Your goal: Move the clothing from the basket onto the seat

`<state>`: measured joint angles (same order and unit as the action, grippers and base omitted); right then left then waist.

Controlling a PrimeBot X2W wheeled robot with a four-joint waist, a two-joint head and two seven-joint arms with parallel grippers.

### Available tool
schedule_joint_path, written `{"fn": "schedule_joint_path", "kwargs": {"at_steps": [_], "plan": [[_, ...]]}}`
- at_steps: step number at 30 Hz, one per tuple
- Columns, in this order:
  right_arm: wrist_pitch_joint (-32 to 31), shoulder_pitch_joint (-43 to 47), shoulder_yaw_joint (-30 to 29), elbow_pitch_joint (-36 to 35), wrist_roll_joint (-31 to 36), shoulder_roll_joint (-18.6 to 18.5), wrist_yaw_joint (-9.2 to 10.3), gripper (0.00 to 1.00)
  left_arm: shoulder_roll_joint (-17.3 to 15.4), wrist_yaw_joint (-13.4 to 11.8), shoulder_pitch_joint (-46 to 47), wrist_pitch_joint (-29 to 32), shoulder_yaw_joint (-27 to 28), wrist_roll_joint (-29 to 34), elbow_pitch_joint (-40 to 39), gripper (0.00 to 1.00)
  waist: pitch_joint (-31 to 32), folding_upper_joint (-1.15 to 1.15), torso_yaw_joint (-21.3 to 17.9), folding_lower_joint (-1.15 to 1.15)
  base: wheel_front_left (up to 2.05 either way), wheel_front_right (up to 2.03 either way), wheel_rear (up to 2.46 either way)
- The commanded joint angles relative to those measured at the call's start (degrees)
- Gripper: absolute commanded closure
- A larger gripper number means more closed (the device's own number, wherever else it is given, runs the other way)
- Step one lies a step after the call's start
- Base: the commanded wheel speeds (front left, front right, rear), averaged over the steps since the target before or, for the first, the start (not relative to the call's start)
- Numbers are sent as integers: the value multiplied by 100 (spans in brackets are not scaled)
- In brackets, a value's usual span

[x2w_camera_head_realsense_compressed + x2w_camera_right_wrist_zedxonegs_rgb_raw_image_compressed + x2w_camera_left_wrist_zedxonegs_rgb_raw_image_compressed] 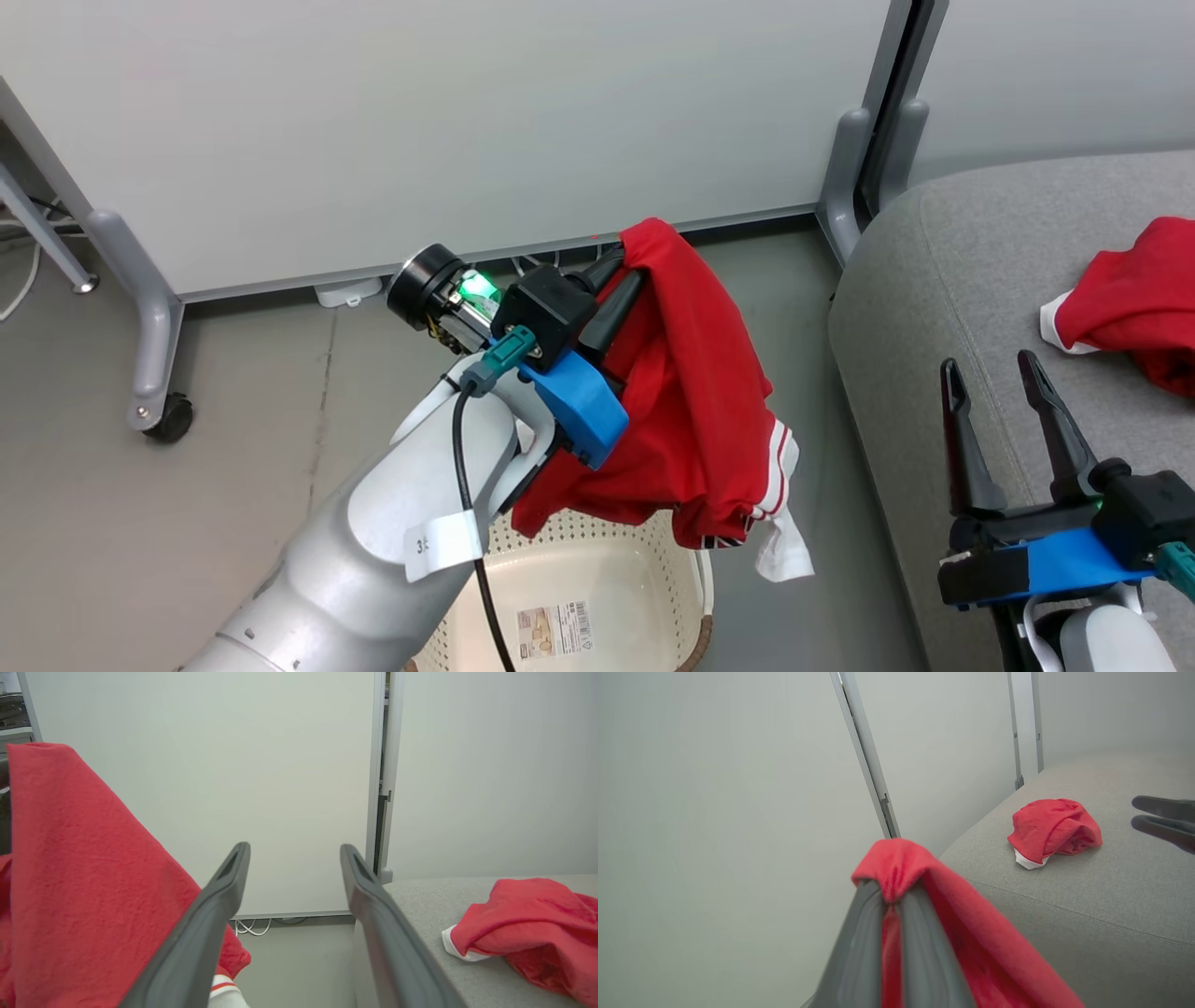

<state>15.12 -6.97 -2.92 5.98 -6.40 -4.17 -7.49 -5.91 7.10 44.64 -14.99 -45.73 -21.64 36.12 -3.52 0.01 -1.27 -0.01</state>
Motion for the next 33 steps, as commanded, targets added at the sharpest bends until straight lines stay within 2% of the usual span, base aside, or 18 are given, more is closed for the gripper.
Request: {"fn": "schedule_joint_path", "kwargs": {"at_steps": [1,9,18,25,33], "plan": [[5,96,-14,2,-36,23,-1,0,1,22,-72,-28,-29,-17,-24,100,60,-1,19,1,0,0,0],[5,-21,176,-108,-36,63,-1,0,0,38,-38,-29,-123,-48,-23,100,77,-1,43,1,0,0,0],[5,-697,1053,-50,-75,22,-1,0,-4,33,162,-29,-195,-21,-7,100,-153,-1,105,1,0,0,0],[4,-1235,1833,331,-115,41,-1,0,63,35,274,-29,-228,-3,-42,100,-317,-1,228,1,0,0,0],[5,-1727,2331,1155,37,96,-1,0,161,37,358,-28,-317,25,-99,100,-464,-1,394,1,0,0,0]]}}
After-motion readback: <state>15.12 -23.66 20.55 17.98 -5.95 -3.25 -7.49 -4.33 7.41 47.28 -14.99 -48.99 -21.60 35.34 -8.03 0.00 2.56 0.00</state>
